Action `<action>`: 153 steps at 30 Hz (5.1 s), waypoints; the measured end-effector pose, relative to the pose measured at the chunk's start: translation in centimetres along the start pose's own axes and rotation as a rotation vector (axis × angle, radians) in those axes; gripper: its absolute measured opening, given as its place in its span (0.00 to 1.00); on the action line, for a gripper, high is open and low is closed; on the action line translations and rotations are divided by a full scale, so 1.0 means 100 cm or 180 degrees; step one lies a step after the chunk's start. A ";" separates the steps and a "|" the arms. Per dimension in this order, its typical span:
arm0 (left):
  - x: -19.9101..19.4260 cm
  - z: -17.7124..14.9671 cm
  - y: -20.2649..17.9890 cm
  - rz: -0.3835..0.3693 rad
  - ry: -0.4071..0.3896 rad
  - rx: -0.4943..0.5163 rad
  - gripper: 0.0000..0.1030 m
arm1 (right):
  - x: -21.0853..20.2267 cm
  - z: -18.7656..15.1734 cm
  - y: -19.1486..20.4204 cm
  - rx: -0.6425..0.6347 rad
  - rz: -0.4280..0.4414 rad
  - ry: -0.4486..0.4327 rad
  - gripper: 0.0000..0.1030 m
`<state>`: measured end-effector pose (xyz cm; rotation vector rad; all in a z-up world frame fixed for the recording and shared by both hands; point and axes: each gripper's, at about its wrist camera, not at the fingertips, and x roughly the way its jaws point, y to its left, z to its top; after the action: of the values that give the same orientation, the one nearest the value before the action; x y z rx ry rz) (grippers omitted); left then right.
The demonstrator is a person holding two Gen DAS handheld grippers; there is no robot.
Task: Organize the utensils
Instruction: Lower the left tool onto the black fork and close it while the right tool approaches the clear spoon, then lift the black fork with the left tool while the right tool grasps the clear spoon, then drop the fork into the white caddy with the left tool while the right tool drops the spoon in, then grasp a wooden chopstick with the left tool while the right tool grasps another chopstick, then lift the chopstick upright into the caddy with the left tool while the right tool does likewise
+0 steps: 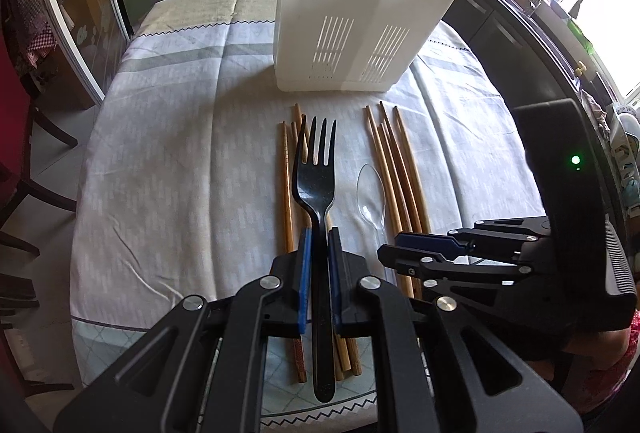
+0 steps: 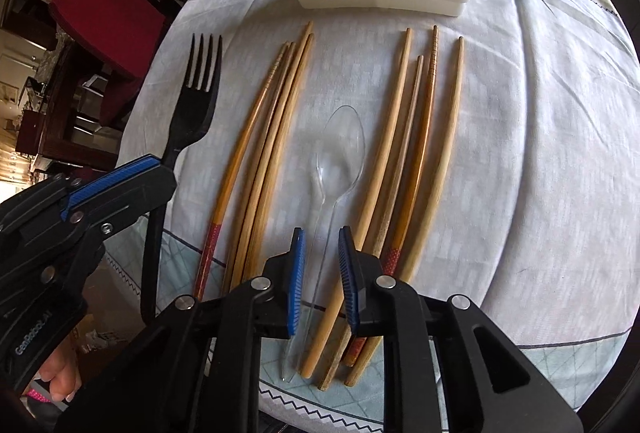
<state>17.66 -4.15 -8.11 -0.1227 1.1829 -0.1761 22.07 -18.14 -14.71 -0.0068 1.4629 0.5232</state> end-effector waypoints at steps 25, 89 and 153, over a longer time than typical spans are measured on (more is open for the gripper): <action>-0.100 0.098 -0.019 -0.0252 -0.1702 0.0188 0.08 | -0.064 -0.027 -0.012 0.0118 0.0938 -0.1325 0.09; 0.006 0.023 0.025 0.0346 -0.0622 0.0387 0.33 | -0.104 0.076 -0.027 -0.0267 -0.0534 -0.3064 0.17; 0.034 0.032 0.037 0.0459 -0.0079 0.0297 0.06 | -0.049 0.028 -0.039 -0.0112 -0.0334 -0.1200 0.07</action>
<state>22.12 -1.18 -10.65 0.0422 1.1521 -0.1023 25.99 -22.32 -10.95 -0.0119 1.0791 0.4372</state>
